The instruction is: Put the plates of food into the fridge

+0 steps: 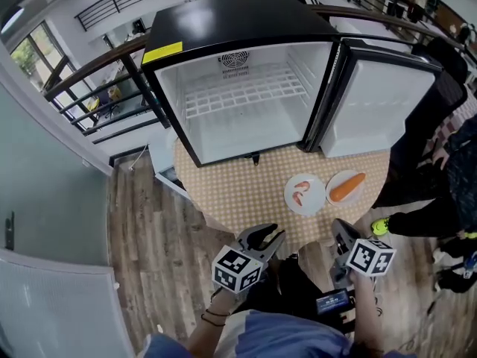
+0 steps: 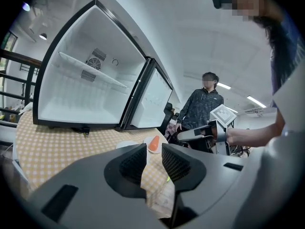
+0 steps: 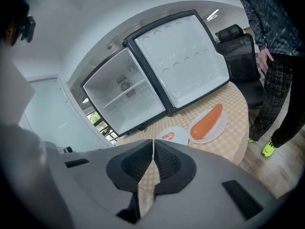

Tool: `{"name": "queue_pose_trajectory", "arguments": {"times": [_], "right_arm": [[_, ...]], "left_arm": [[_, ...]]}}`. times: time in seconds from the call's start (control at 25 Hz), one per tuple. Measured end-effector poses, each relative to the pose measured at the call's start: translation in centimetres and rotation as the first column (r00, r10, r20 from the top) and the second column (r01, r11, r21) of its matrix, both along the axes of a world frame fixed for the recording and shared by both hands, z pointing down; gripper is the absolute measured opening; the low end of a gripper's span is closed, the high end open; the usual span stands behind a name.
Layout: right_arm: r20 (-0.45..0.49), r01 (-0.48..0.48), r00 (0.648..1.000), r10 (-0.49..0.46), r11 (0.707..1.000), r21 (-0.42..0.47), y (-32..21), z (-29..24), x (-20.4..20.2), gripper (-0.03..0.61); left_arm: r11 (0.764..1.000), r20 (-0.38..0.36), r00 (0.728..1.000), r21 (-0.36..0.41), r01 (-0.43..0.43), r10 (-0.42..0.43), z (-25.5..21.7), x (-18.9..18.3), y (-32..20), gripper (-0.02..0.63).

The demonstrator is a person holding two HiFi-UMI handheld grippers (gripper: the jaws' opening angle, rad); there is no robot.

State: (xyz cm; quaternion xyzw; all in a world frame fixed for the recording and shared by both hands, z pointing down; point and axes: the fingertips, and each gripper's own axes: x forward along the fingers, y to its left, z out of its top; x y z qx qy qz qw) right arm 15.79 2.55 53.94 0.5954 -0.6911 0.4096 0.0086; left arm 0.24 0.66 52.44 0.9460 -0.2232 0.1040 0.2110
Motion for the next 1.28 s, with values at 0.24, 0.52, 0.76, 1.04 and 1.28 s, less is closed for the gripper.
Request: {"name": "queue_pose_trajectory", "arguments": {"times": [0.24,0.52,0.76,1.04,1.28], "right_arm": [[0.005,0.031,1.000,-0.031,0.995,-0.092,-3.4,4.0,1.3,0.018],[0.003,0.067,0.998,-0.068,0.974,-0.218,-5.7,9.7,2.2,0.018],[0.055,0.045,0.998,-0.032,0.963,-0.266,-6.3,12.3,3.0,0.089],[0.102,0.019,0.995,0.007,0.967,-0.254,-7.2,12.8,3.4,0.114],[0.107,0.008,0.994,0.022,0.962,-0.274,-7.7,13.8,3.4,0.115]], "left_arm": [[0.998,0.050,0.998,-0.054,0.036,-0.033,2.6,1.3,-4.6,0.106],[0.975,0.182,0.983,-0.223,0.016,0.025,8.3,4.0,-7.7,0.106],[0.944,0.248,0.968,-0.329,0.041,0.045,12.1,5.6,-9.5,0.116],[0.905,0.250,0.968,-0.409,0.117,-0.012,13.7,6.1,-12.3,0.155],[0.887,0.273,0.962,-0.437,0.147,-0.024,14.7,6.4,-13.0,0.156]]}}
